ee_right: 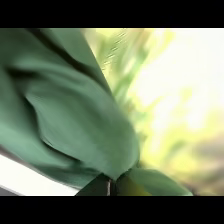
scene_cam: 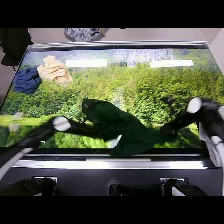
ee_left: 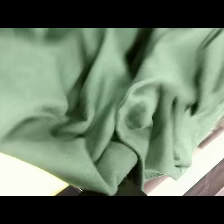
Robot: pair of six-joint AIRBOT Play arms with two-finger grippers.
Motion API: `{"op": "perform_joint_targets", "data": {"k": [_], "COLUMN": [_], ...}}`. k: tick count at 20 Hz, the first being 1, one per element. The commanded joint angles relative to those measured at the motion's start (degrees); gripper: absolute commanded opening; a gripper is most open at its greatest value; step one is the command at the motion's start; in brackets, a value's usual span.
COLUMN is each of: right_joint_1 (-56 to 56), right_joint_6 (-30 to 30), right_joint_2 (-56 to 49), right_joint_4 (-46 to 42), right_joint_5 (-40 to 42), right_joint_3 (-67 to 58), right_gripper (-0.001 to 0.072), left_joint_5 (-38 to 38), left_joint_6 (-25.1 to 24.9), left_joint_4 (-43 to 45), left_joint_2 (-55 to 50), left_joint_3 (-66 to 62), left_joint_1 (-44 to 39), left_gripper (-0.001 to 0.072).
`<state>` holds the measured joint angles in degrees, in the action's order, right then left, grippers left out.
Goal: Fold the shirts.
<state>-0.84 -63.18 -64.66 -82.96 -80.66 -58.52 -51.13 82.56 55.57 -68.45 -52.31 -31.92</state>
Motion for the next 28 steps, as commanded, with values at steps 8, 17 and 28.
{"op": "perform_joint_targets", "data": {"k": [8,17,28], "right_joint_1": [0.0,0.0,0.0], "right_joint_6": [-7.0,-8.2,-5.8], "right_joint_2": [20.7,18.3,-32.2], "right_joint_4": [-5.8,-5.8,4.9], "right_joint_5": [12.9,9.1,5.4], "right_joint_3": [-52.8,-53.6,-53.6], "right_gripper": [0.0046,0.0046,0.0047], "left_joint_5": [-6.9,-12.0,-20.7], "left_joint_6": [5.6,5.6,5.5], "left_joint_4": [21.4,22.4,37.9], "left_joint_2": [22.2,19.1,-17.9], "left_joint_3": [-54.0,-60.6,-43.9], "left_joint_1": [17.9,17.9,18.1], "left_gripper": [0.0028,0.0029,0.0031]}}
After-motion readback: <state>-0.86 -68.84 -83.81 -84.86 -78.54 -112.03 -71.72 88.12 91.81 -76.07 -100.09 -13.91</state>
